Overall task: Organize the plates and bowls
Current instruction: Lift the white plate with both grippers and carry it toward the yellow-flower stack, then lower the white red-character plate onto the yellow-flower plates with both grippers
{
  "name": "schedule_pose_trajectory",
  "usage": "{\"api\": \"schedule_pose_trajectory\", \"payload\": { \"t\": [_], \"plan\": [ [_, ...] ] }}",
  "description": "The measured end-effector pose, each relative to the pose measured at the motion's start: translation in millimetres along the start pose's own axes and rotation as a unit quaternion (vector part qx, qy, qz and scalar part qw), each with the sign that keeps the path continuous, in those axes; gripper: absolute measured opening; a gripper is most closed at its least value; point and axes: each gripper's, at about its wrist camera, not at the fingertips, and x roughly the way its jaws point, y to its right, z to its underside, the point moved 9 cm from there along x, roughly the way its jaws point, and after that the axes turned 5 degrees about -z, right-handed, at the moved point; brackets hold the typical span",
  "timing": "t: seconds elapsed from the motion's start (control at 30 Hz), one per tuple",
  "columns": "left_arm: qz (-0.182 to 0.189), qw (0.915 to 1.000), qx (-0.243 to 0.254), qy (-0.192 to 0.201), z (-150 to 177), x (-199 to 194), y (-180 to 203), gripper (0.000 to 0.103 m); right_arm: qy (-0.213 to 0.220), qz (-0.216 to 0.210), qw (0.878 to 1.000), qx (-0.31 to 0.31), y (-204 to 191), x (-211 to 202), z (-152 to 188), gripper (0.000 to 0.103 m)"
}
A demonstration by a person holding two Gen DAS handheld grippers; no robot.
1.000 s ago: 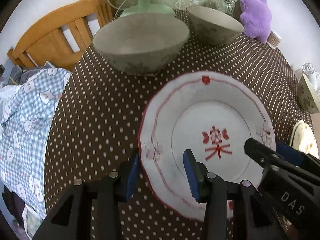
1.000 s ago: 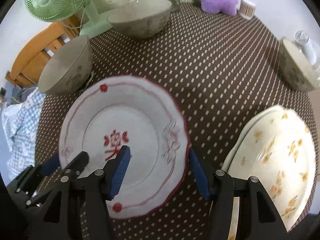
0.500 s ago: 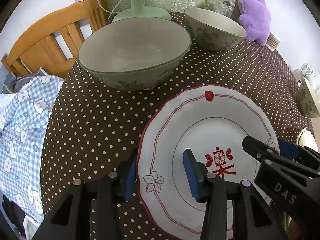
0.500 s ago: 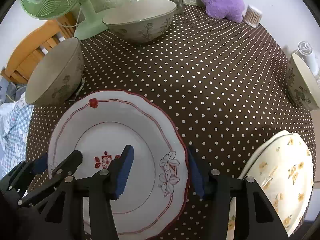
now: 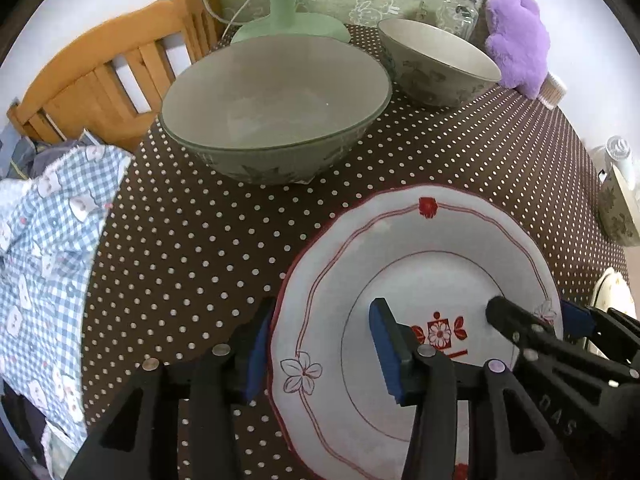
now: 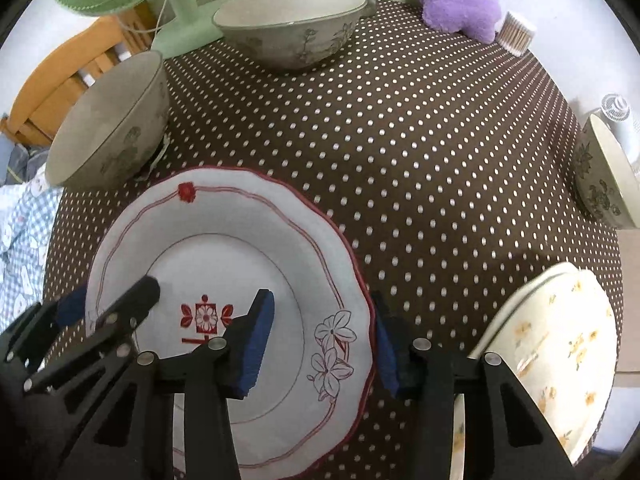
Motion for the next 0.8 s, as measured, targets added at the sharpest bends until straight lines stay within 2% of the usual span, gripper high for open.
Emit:
{"api": "schedule_pose_trajectory", "payload": {
  "t": [0.3,0.57,0.8],
  "plan": [
    [0.005,1.0000,0.002,0.000,8.2,-22.0,-5.0,0.048,0.002,0.003,1.000,0.002,-4.3,-26.8,17.4,0.051],
    [0.029,0.9993,0.014,0.021,8.6,-54.6,0.9,0.047,0.030,0.022,0.999,0.031,3.3,-70.0,29.3,0.051],
    [0.042,0.9969,0.045,0.048,10.0,-86.1,23.3,0.047,0.053,0.031,0.996,0.066,22.3,-103.5,43.5,0.051]
  ]
}}
